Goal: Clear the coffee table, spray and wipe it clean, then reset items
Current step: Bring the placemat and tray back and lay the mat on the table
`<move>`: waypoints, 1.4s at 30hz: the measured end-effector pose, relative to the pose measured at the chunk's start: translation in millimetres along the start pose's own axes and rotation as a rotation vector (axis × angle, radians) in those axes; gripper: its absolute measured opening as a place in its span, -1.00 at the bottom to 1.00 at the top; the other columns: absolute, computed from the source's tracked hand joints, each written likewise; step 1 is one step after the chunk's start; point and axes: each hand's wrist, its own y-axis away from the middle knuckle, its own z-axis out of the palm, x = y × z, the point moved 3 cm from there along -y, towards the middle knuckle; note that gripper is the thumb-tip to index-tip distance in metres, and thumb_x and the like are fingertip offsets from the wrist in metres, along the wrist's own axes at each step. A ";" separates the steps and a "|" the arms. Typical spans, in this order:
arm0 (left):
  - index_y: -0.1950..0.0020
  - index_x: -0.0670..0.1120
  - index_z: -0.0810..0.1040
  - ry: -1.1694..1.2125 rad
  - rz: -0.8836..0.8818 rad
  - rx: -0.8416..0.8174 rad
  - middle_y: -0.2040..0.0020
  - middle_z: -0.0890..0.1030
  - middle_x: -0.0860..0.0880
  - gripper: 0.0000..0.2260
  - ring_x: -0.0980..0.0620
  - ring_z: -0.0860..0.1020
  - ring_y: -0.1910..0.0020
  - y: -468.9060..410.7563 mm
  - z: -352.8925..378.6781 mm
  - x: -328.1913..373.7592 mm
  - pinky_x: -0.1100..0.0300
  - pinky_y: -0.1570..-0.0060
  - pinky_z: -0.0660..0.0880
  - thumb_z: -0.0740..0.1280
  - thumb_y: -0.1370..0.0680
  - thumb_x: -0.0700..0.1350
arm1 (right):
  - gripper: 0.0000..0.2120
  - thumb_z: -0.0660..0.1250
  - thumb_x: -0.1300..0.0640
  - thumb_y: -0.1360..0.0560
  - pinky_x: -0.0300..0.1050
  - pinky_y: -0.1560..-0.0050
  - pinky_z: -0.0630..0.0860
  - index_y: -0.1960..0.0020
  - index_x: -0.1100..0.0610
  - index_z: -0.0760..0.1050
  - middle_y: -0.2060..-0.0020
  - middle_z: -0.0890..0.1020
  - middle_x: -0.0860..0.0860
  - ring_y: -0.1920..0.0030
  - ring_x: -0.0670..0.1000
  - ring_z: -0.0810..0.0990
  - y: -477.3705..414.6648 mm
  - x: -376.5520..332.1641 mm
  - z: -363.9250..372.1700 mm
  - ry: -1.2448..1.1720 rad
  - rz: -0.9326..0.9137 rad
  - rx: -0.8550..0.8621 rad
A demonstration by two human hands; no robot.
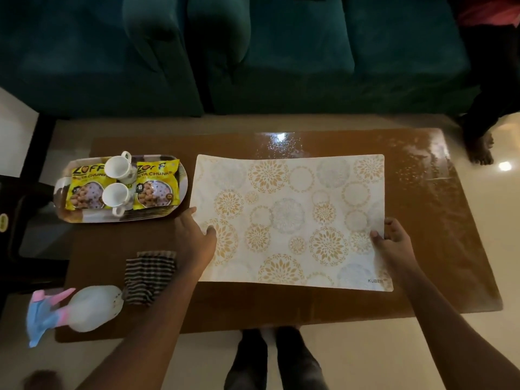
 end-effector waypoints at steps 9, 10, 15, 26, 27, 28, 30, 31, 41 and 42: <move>-0.41 -0.04 0.34 -0.156 0.008 0.036 -0.44 0.30 -0.10 -0.49 -0.12 0.31 -0.42 -27.5 54.1 -29.4 -0.19 -0.33 0.30 0.39 -0.51 -0.01 | -0.84 0.32 0.26 -0.57 0.10 0.14 0.65 -0.11 0.09 0.47 -0.04 0.66 0.09 0.05 0.12 0.69 -68.4 33.1 15.2 -0.048 0.011 -0.104; -0.43 -0.04 0.32 -0.179 0.013 0.032 -0.48 0.27 -0.11 -0.47 -0.12 0.26 -0.46 -25.8 58.6 -30.1 -0.21 -0.35 0.26 0.39 -0.51 0.01 | -0.84 0.32 0.27 -0.57 0.06 0.18 0.65 -0.12 0.11 0.46 -0.03 0.67 0.08 0.07 0.09 0.70 -73.3 36.4 16.6 -0.049 0.014 -0.109; -0.51 -0.06 0.25 -0.300 0.087 0.028 -0.59 0.07 -0.09 -0.34 -0.09 0.06 -0.56 -18.4 82.7 -36.3 -0.21 -0.39 0.12 0.40 -0.49 0.11 | -0.81 0.31 0.27 -0.57 0.07 0.15 0.66 -0.18 0.17 0.44 -0.05 0.66 0.10 0.06 0.09 0.70 -94.9 49.8 21.8 -0.037 0.003 -0.124; -0.56 -0.10 0.14 -0.412 0.175 -0.143 -0.60 0.02 -0.08 -0.19 -0.06 0.01 -0.57 -16.8 107.8 -40.6 -0.16 -0.42 0.24 0.34 -0.47 0.27 | -0.50 0.33 0.10 -0.57 0.14 -0.38 0.30 -0.45 0.15 0.31 -0.41 0.35 0.12 -0.42 0.15 0.30 -84.9 54.4 44.8 0.688 -0.335 0.245; -0.56 -0.10 0.14 -0.423 0.190 -0.137 -0.60 0.02 -0.08 -0.19 -0.06 0.00 -0.57 -17.9 107.5 -38.6 -0.15 -0.42 0.23 0.32 -0.47 0.29 | -0.48 0.29 0.05 -0.58 0.14 -0.42 0.24 -0.49 0.13 0.26 -0.46 0.31 0.11 -0.47 0.13 0.24 -80.7 52.7 54.3 0.725 -0.373 0.227; -0.57 -0.09 0.13 -0.443 0.211 -0.133 -0.60 0.01 -0.08 -0.18 -0.06 0.00 -0.57 -20.4 107.7 -36.7 -0.14 -0.42 0.21 0.30 -0.47 0.31 | -0.44 0.26 -0.01 -0.60 0.13 -0.45 0.19 -0.53 0.10 0.20 -0.51 0.25 0.08 -0.52 0.11 0.18 -77.9 52.7 65.4 0.763 -0.415 0.185; -0.58 -0.08 0.10 -0.487 0.257 -0.131 -0.61 -0.02 -0.06 -0.17 -0.07 -0.03 -0.58 -28.0 108.7 -31.4 -0.13 -0.43 0.19 0.25 -0.47 0.35 | -0.37 0.17 -0.14 -0.62 0.08 -0.51 0.04 -0.59 0.04 0.05 -0.59 0.07 0.01 -0.58 0.05 -0.01 -73.5 53.8 90.9 0.853 -0.493 0.066; -0.58 -0.07 0.08 -0.501 0.274 -0.136 -0.61 -0.04 -0.06 -0.16 -0.07 -0.04 -0.58 -32.3 110.5 -28.7 -0.13 -0.44 0.17 0.22 -0.47 0.37 | -0.34 0.10 -0.20 -0.63 0.03 -0.53 -0.05 -0.61 0.00 -0.04 -0.60 -0.02 -0.03 -0.59 0.00 -0.11 -72.8 56.4 102.4 0.899 -0.522 0.010; -0.60 -0.09 -0.07 -0.556 0.343 -0.161 -0.61 -0.10 -0.03 -0.13 -0.02 -0.13 -0.58 -22.7 135.0 -40.0 -0.04 -0.48 -0.04 0.08 -0.49 0.43 | -0.30 -0.16 -0.34 -0.60 -0.03 -0.56 -0.18 -0.60 -0.04 -0.25 -0.59 -0.20 -0.10 -0.56 -0.08 -0.28 -82.8 73.3 131.4 1.057 -0.570 -0.053; -0.60 -0.08 -0.08 -0.556 0.342 -0.153 -0.61 -0.11 -0.02 -0.13 -0.01 -0.13 -0.58 -19.6 135.7 -42.4 -0.02 -0.48 -0.06 0.07 -0.50 0.43 | -0.30 -0.16 -0.33 -0.59 -0.03 -0.56 -0.17 -0.60 -0.04 -0.25 -0.59 -0.20 -0.11 -0.56 -0.09 -0.28 -81.6 74.4 130.2 1.058 -0.569 -0.056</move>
